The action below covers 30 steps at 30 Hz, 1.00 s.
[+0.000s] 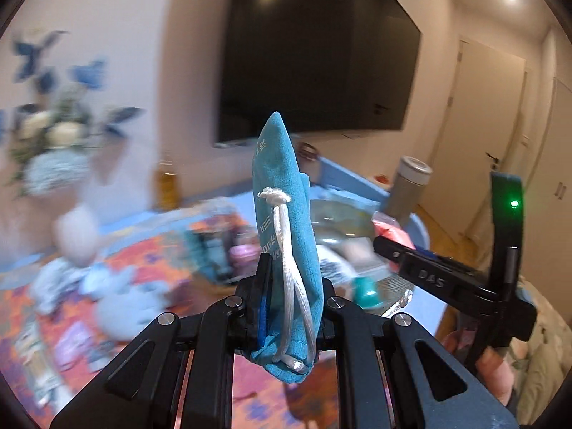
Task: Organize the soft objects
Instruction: 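Carry the teal pouch into the glass bowl and open the left gripper, then move both open grippers back over the swab pack and white fluffy plush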
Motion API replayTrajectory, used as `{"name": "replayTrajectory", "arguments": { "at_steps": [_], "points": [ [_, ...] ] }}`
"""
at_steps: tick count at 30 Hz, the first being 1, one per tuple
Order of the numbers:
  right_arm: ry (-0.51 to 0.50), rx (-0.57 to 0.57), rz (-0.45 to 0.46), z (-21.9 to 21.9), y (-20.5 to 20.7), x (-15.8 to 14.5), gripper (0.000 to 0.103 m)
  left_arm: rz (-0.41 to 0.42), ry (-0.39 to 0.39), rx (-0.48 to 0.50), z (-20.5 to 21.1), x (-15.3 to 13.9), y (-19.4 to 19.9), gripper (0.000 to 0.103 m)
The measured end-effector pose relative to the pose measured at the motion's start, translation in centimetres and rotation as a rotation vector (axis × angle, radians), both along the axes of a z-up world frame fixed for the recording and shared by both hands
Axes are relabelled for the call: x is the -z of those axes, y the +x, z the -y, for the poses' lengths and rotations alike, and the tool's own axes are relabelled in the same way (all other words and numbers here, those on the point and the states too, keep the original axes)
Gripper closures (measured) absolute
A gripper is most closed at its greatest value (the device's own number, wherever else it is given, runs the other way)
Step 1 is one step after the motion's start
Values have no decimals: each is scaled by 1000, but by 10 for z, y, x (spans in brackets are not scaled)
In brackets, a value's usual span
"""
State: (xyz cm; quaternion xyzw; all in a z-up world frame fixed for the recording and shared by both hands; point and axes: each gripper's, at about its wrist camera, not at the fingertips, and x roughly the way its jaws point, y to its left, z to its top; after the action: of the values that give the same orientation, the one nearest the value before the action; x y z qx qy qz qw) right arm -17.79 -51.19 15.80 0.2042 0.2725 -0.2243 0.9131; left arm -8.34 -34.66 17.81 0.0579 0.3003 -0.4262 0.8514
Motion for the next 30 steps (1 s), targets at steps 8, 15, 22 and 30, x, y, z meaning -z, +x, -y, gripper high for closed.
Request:
{"name": "replayTrajectory", "arguments": {
  "at_steps": [8, 15, 22, 30],
  "points": [
    [149, 106, -78, 81, 7, 41, 64, -75, 64, 83, 86, 42, 23, 92],
    [251, 49, -51, 98, 8, 55, 40, -70, 144, 192, 116, 62, 19, 24],
    [258, 61, -15, 88, -25, 44, 40, -53, 113, 234, 78, 46, -9, 24],
    [209, -42, 74, 28, -35, 3, 34, -20, 75, 84, -11, 37, -40, 24]
  ]
}}
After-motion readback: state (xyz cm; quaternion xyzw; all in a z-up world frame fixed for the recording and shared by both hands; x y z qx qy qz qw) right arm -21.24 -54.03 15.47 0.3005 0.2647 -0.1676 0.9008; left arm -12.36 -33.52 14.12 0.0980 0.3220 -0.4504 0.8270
